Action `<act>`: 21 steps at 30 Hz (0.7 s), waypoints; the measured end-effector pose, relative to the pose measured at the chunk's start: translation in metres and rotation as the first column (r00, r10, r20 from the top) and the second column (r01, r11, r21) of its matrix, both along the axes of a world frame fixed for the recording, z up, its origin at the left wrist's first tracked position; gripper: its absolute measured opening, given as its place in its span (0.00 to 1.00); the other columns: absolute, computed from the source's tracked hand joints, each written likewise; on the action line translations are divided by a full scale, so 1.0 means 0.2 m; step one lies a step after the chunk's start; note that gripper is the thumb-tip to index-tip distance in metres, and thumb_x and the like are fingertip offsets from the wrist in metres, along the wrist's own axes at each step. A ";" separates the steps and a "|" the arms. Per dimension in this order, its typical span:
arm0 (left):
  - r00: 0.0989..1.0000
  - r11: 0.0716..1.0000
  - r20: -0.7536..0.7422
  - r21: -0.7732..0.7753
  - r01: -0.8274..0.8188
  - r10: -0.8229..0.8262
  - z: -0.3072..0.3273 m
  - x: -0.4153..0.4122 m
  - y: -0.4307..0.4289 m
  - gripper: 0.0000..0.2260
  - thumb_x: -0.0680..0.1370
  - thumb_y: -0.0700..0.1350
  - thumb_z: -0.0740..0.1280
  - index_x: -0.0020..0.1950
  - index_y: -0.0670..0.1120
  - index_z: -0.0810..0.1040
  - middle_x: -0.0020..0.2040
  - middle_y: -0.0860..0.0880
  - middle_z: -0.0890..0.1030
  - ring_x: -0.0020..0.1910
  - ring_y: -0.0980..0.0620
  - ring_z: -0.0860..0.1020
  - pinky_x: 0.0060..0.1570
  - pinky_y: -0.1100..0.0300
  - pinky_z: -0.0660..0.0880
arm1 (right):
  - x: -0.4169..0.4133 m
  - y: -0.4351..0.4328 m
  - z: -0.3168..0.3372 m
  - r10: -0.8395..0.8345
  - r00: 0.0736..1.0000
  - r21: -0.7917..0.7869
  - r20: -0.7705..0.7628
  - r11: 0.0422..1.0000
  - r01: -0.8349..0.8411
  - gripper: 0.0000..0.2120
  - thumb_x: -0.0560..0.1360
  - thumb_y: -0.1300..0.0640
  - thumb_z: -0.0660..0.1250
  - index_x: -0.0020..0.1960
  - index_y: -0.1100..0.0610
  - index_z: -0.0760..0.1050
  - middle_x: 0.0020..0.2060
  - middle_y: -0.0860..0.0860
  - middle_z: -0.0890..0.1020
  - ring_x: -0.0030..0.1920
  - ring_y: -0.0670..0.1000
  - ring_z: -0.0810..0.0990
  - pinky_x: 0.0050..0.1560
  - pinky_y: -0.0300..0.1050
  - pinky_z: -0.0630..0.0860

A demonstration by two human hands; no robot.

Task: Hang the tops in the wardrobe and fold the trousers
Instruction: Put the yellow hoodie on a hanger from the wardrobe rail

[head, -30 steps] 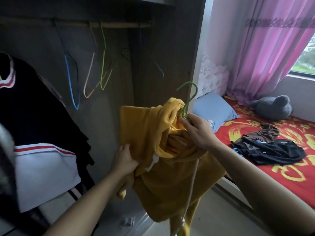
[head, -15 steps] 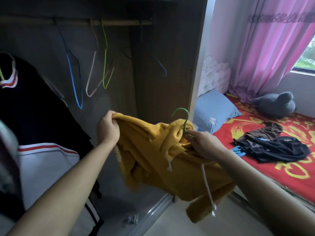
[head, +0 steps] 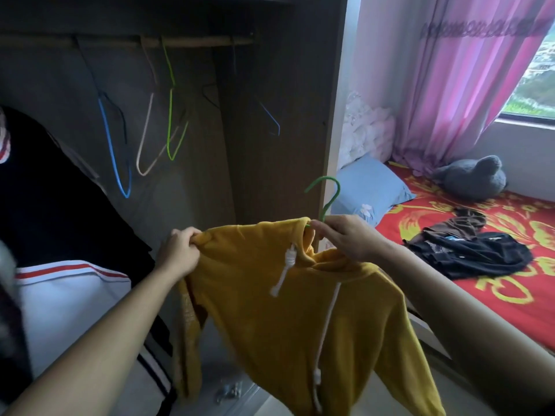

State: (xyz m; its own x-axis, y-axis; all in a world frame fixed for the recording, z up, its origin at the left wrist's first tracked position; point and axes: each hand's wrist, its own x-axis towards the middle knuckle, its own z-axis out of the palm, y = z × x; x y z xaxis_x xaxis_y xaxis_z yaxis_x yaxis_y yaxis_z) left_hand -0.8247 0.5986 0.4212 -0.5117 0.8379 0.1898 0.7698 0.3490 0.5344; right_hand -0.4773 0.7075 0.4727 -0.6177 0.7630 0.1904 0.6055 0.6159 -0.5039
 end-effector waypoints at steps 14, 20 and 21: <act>0.795 0.883 0.384 0.229 0.410 -0.469 0.11 0.49 0.10 0.24 0.70 0.69 0.68 0.57 0.55 0.84 0.52 0.60 0.83 0.57 0.56 0.79 0.62 0.45 0.75 | -0.12 -0.11 0.04 0.125 0.986 -0.152 -0.107 0.978 -0.140 0.11 0.83 0.46 0.58 0.51 0.50 0.76 0.39 0.45 0.78 0.39 0.47 0.80 0.42 0.36 0.78; 0.652 0.852 0.584 0.486 0.196 -0.484 0.15 0.51 0.04 0.10 0.73 0.49 0.73 0.51 0.46 0.85 0.50 0.49 0.84 0.53 0.49 0.82 0.52 0.56 0.80 | 0.02 -0.02 -0.06 -0.084 0.996 -0.028 0.005 0.996 0.084 0.17 0.82 0.45 0.58 0.57 0.54 0.80 0.47 0.48 0.83 0.45 0.47 0.82 0.54 0.48 0.82; 0.676 0.856 0.563 0.473 0.207 -0.475 0.15 0.50 0.03 0.10 0.72 0.50 0.73 0.50 0.47 0.85 0.51 0.49 0.83 0.53 0.49 0.81 0.51 0.60 0.80 | 0.03 -0.02 -0.07 -0.113 0.994 -0.050 0.009 0.992 0.113 0.17 0.82 0.45 0.57 0.57 0.54 0.80 0.48 0.48 0.83 0.45 0.47 0.82 0.55 0.47 0.82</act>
State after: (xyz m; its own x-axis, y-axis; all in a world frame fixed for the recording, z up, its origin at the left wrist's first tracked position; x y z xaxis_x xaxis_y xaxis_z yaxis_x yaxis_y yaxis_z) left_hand -0.7242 0.6048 0.4507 -0.3063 0.9220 0.2368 0.2150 -0.1753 0.9608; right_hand -0.4721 0.7044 0.4597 -0.5282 0.8364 0.1467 0.6728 0.5176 -0.5286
